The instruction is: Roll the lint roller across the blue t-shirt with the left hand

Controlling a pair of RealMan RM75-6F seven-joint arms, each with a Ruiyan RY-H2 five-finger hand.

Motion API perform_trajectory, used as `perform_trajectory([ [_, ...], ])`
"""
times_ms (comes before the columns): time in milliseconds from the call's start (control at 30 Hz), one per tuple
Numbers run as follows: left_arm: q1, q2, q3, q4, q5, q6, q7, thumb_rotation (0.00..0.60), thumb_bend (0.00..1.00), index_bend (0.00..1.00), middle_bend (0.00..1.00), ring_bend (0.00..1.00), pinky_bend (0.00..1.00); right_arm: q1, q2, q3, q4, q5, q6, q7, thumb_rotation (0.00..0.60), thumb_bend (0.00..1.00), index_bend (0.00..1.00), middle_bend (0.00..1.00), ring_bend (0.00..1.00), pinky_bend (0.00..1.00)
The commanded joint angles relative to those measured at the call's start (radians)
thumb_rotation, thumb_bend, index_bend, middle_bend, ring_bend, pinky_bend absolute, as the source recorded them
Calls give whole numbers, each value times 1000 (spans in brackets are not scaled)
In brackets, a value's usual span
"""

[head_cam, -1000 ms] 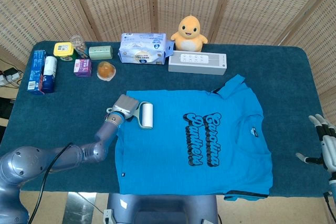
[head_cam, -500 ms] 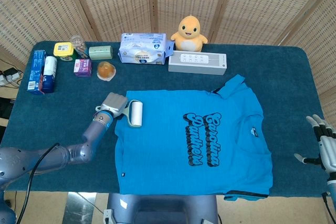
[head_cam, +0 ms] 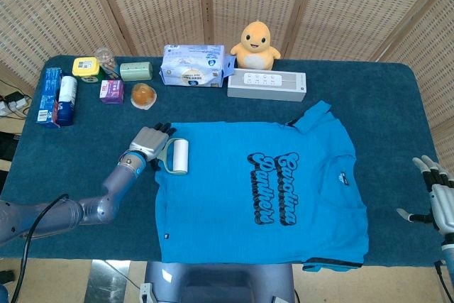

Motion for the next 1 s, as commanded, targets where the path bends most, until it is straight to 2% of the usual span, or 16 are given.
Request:
perform_trajectory([
  [33, 20, 28, -4, -45, 40, 43, -13, 600, 60, 0, 0, 0, 218, 0, 1, 0, -2, -1, 1, 1, 600, 0, 0, 0, 0, 28],
  [233, 78, 126, 2, -198, 117, 165, -31, 600, 59, 0, 0, 0, 205, -2, 5, -2, -8, -5, 3, 2, 600, 0, 0, 0, 0, 28],
  [267, 140, 180, 25, -289, 193, 308, -40, 600, 59, 0, 0, 0, 194, -4, 7, -3, -14, -14, 14, -1, 600, 0, 0, 0, 0, 28],
  [300, 189, 199, 42, -344, 273, 399, -60, 600, 59, 0, 0, 0, 184, -6, 7, -4, -17, -19, 21, -4, 600, 0, 0, 0, 0, 28],
  [367, 269, 212, 68, -383, 405, 520, -114, 600, 56, 0, 0, 0, 156, -8, 4, -3, -18, -26, 34, -10, 600, 0, 0, 0, 0, 28],
  [467, 394, 213, 109, -376, 598, 683, -224, 600, 45, 0, 0, 0, 145, -11, -9, 1, -11, -40, 65, -28, 600, 0, 0, 0, 0, 28],
  [633, 579, 217, 173, -317, 802, 871, -396, 600, 43, 0, 0, 0, 144, -18, -48, 7, 15, -71, 133, -67, 600, 0, 0, 0, 0, 28],
  [833, 795, 246, 242, -298, 882, 1017, -477, 600, 47, 0, 0, 0, 144, -33, -81, 14, 31, -106, 215, -114, 600, 0, 0, 0, 0, 28],
  [1000, 892, 251, 244, -280, 917, 1057, -505, 600, 48, 0, 0, 0, 144, -44, -87, 16, 31, -108, 242, -128, 600, 0, 0, 0, 0, 28],
])
